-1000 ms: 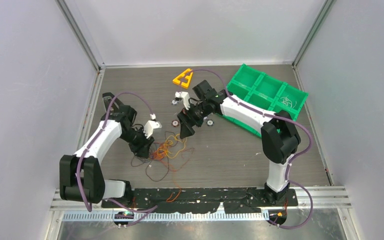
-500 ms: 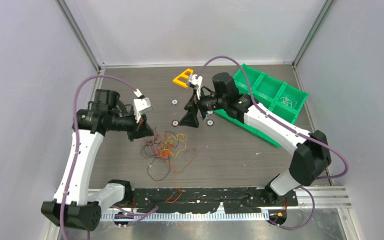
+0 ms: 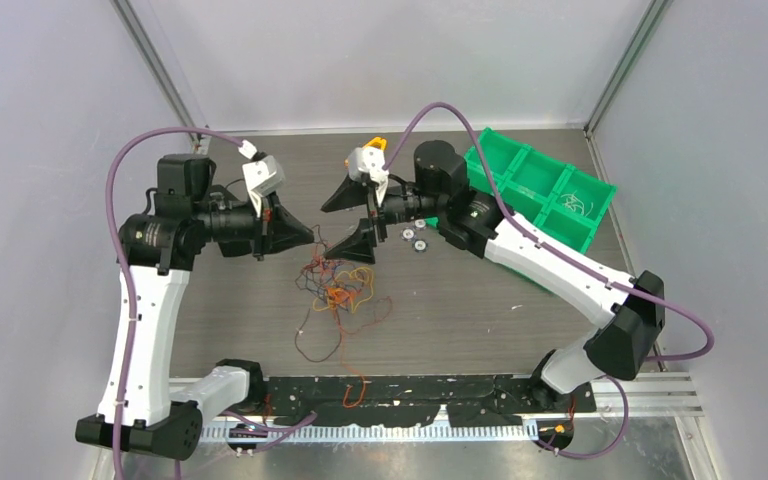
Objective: Untangle the cables
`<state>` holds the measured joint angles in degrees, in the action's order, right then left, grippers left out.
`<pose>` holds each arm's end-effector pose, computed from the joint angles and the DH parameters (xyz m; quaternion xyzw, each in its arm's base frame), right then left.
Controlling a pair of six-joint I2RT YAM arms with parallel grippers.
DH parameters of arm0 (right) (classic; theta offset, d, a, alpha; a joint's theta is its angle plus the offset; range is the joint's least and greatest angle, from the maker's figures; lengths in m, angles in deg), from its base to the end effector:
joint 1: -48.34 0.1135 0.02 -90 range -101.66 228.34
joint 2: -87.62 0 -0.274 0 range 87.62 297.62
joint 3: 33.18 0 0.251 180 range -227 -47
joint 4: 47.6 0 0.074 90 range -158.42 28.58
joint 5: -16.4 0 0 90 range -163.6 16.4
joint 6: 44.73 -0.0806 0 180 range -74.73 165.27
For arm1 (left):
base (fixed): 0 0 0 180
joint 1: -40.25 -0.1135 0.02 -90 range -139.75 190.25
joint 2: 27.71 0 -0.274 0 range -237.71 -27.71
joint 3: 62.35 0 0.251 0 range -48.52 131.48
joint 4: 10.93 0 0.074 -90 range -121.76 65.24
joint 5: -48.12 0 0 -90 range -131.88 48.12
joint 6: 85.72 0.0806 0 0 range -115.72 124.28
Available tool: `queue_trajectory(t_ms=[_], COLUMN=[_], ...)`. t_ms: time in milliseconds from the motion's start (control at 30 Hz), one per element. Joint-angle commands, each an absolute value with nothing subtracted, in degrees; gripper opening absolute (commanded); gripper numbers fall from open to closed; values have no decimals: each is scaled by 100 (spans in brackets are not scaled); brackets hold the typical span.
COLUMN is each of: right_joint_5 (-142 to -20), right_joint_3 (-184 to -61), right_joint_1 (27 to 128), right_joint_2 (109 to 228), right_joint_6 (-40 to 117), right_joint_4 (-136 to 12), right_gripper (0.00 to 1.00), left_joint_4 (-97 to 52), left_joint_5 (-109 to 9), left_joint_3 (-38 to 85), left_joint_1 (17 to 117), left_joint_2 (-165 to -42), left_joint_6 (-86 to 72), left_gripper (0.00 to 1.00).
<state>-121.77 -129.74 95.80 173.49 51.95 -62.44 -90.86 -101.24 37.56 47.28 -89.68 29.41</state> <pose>0.2088 0.3164 0.4241 -0.5517 0.4688 0.4967 0.4787 0.1649 -0.0902 0.4327 0.4134 0.7068 -0.3911 0.4202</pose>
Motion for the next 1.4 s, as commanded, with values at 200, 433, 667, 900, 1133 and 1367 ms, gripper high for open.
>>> queue_trajectory(t_ms=[200, 433, 667, 900, 1133, 1367], right_joint_5=[-11902, -11698, -11365, -11294, -11063, -10641], right_joint_3=[-13691, -13606, -14144, -14567, -15739, -17858], right_joint_1=[9877, 9871, 9805, 9767, 9685, 8988], right_joint_2=[17902, 17724, 17889, 18009, 18265, 18658], right_joint_6=[5545, 5586, 4863, 4282, 3612, 3027], right_joint_4=[-6070, -6231, -6178, -5919, -5810, -6261], right_gripper=[60, 6, 5, 6, 5, 5], left_joint_4=[-8328, -6092, -3891, -2654, -2153, -2653], left_joint_5=[-10524, -9889, -8981, -8694, -8184, -8117], left_joint_3=[4048, 3352, 873, 228, 120, -1230], left_joint_1=[4886, 4407, 4213, 4833, 5486, 5338], left_joint_2=[-8901, -8303, -7022, -7416, -8262, -8105], left_joint_6=[2209, 639, 544, 261, -182, 1244], left_gripper=[0, 21, 99, 99, 64, 46])
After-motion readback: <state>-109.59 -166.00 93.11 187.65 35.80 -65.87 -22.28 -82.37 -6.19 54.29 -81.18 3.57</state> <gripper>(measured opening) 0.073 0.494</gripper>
